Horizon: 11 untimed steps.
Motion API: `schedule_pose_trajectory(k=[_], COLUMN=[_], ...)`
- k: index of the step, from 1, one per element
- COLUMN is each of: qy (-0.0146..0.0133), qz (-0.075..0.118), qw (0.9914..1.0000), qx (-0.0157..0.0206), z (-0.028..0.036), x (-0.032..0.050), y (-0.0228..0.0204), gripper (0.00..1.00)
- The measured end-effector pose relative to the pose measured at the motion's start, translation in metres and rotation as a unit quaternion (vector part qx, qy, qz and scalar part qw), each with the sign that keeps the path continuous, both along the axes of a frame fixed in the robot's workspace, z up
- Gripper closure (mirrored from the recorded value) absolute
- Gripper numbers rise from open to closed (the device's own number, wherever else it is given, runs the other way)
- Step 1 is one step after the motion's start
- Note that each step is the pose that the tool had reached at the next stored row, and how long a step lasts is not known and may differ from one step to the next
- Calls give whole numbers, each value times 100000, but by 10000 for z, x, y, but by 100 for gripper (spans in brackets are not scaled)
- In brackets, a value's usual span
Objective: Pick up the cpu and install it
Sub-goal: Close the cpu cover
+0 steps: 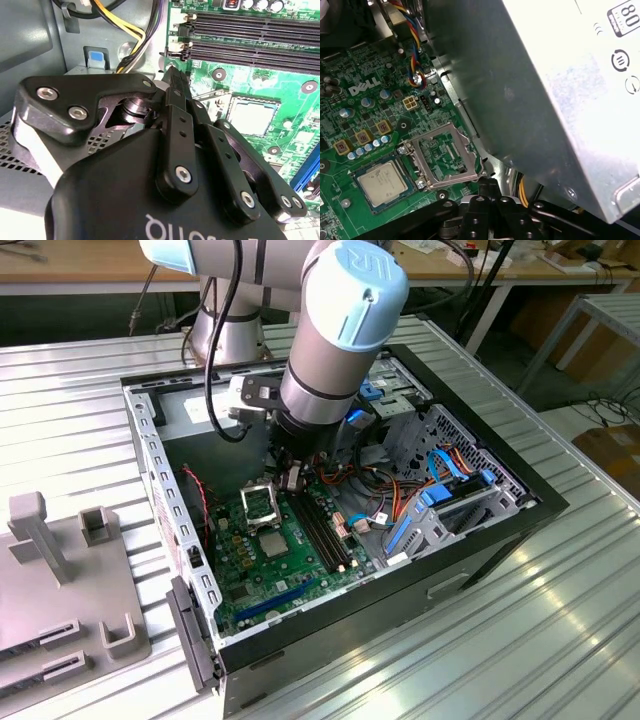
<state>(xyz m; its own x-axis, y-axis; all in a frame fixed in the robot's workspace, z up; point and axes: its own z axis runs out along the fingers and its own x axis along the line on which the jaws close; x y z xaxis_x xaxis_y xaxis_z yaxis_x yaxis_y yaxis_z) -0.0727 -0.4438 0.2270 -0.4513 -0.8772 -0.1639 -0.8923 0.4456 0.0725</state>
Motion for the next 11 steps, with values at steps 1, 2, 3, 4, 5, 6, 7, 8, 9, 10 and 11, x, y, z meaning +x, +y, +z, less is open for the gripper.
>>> schedule_pose_trajectory(k=[1, 2, 3, 4, 5, 6, 7, 8, 9, 10, 11], qy=[0, -4, -2, -2, 0, -1, -1, -3, -4, -4, 0], qz=[-1, 2, 1, 0, 1, 3, -1, 1, 0, 0, 2], qw=[100000, 100000, 100000, 100000, 100000, 100000, 100000, 100000, 100000, 100000, 100000], qx=[3, 9, 18, 25, 36, 46, 63, 90, 122, 174, 208], z=[4, 8, 14, 17, 21, 25, 34, 41, 47, 56, 63], x=[0, 0, -1, -1, -1, -1, -2, -3, -3, -4, -4], y=[-3, -6, -10, -13, -17, -21, -30, -35, -39, -43, -46], gripper=[89, 89, 89, 89, 89, 89, 89, 89, 89, 89, 89])
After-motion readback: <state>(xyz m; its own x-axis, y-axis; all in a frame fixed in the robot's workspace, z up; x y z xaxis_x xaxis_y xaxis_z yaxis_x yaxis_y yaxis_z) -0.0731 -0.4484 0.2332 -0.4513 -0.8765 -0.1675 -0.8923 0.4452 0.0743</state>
